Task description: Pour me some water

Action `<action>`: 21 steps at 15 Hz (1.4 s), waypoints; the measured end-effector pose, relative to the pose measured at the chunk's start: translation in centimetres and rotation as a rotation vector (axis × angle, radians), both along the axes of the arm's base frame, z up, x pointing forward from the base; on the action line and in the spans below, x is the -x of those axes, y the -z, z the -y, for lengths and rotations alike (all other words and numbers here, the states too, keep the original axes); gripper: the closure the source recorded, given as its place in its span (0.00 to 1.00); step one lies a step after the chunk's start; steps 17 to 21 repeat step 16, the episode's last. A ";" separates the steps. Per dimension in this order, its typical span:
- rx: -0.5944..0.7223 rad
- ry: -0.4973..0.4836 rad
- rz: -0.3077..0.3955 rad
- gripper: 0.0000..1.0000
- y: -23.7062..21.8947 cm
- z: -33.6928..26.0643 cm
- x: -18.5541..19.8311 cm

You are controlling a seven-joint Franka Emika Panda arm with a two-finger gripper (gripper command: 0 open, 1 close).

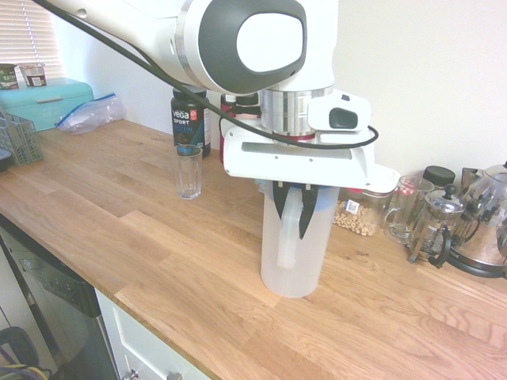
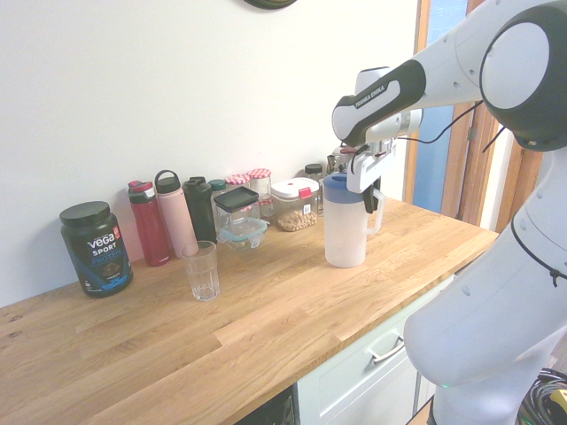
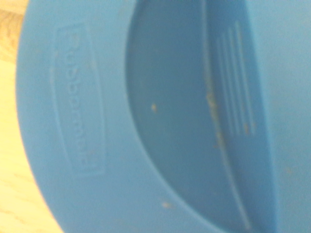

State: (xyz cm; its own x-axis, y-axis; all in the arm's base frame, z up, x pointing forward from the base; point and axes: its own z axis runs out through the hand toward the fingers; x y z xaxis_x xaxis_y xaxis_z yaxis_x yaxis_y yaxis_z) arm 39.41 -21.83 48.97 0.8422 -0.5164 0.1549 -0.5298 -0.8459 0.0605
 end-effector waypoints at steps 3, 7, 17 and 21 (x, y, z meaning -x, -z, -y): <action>0.006 -0.024 -0.003 0.00 0.3 -1.4 -1.6; 0.006 -0.025 -0.007 0.00 0.5 -1.4 -2.1; -0.053 0.096 -0.114 0.00 -3.9 -1.9 0.1; -0.053 0.096 -0.114 0.00 -3.9 -1.9 0.1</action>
